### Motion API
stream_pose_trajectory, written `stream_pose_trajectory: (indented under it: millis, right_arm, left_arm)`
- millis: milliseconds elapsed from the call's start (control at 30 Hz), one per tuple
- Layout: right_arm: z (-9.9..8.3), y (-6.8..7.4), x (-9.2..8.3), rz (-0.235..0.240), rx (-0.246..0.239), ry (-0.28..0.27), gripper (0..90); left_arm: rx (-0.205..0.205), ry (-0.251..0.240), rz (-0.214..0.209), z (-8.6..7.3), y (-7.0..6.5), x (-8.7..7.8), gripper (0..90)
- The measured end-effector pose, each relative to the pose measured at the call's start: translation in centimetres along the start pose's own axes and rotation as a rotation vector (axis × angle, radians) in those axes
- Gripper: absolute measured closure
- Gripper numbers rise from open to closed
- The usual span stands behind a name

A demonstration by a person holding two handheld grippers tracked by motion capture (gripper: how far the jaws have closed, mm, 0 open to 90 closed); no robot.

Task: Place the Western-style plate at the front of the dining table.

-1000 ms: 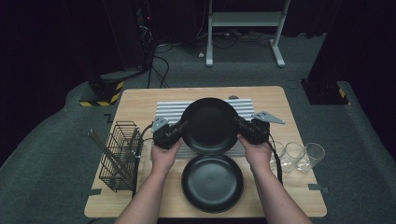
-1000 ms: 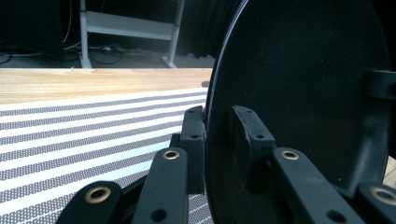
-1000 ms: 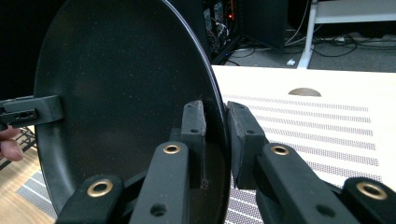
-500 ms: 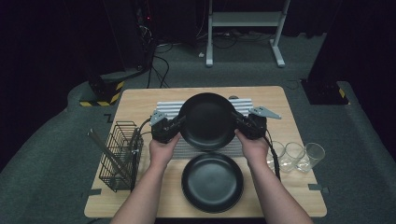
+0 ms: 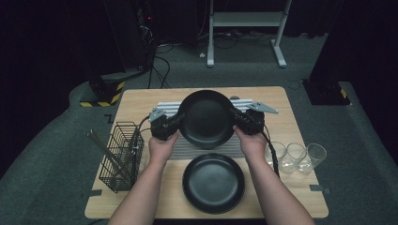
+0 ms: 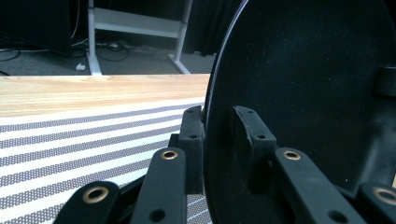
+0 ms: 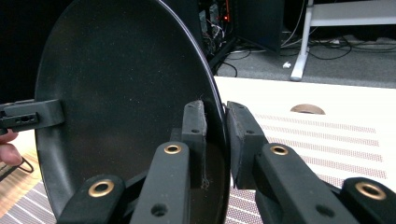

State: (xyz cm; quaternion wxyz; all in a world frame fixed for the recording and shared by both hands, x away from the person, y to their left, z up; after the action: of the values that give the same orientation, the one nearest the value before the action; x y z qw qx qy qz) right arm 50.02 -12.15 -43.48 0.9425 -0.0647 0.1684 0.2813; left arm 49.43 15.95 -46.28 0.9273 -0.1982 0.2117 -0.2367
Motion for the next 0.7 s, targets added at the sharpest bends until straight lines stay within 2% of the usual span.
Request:
stream_pose_trajectory:
  millis: [333,700]
  right_arm:
    - [-0.8,-0.3,1.3,0.002,0.013,0.038,78.2]
    - [-1.9,-0.4,2.9,0.005,0.019,0.072,77.7]
  left_arm:
    - [-0.018,0.033,0.020,-0.4,0.9,0.8,74.2]
    - [-0.012,0.046,0.055,-1.1,1.7,1.5,74.3]
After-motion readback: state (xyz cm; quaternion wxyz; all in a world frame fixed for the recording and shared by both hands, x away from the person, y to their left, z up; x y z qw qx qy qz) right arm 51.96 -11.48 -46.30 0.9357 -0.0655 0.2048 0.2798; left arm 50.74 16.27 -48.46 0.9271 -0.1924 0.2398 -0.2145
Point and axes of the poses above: each handheld gripper's, and its own axes: x roughly forward along the jaws, z roughly out of its top, y roughly to its left, the point moved 4 cm from there along x, roughly forward along the jaws, and after that the axes turned 14 degrees about -x, right-handed, at the moved point
